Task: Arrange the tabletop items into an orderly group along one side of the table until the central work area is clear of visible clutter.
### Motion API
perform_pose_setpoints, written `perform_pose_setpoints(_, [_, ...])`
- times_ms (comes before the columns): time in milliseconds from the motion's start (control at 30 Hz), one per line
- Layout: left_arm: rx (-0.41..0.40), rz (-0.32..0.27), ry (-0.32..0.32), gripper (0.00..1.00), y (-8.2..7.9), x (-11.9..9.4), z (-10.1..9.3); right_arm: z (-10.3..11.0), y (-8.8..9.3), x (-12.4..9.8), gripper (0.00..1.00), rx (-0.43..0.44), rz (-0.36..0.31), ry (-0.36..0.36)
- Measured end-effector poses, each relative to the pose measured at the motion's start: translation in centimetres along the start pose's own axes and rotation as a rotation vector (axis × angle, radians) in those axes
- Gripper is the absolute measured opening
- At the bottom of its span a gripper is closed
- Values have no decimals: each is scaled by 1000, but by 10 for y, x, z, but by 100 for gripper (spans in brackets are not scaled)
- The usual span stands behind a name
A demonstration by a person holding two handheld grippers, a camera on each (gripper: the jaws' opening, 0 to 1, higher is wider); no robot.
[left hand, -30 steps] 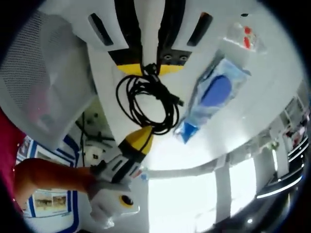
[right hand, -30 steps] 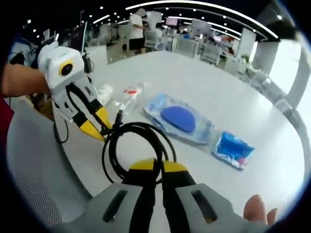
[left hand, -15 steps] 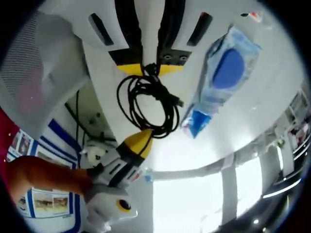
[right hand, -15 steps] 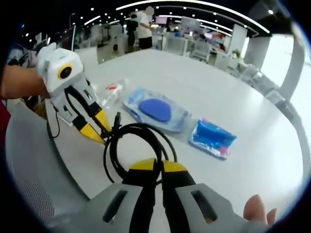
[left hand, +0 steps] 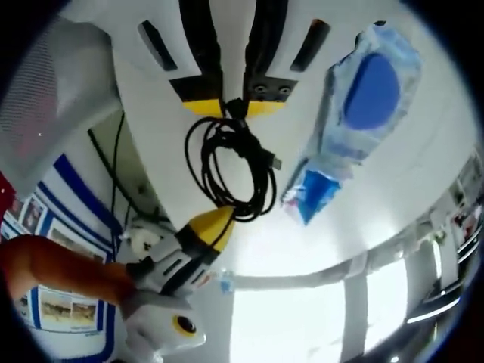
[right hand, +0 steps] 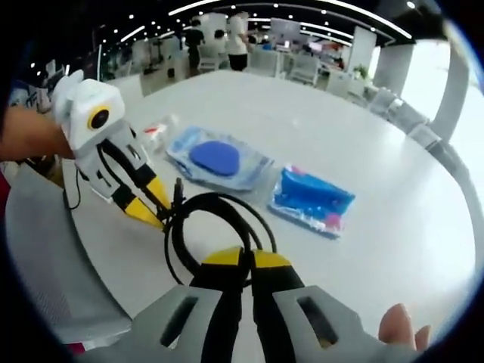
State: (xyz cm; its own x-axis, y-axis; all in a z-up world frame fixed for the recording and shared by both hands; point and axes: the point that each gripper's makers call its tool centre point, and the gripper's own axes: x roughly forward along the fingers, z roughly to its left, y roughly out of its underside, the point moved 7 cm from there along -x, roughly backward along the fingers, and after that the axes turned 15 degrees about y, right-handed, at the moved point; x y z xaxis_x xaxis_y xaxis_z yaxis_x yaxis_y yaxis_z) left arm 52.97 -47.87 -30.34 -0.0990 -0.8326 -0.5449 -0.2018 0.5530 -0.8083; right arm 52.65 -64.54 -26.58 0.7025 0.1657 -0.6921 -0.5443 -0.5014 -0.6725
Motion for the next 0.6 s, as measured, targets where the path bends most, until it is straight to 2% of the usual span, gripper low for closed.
perform_pose_setpoints(300, [-60,18,-12,5,11,10,19,-5,7,30,3,24,40,-30])
perform_pose_setpoints(600, [-121,30,-24,6,18,13,28,-5,5,49,3,25,63,-54])
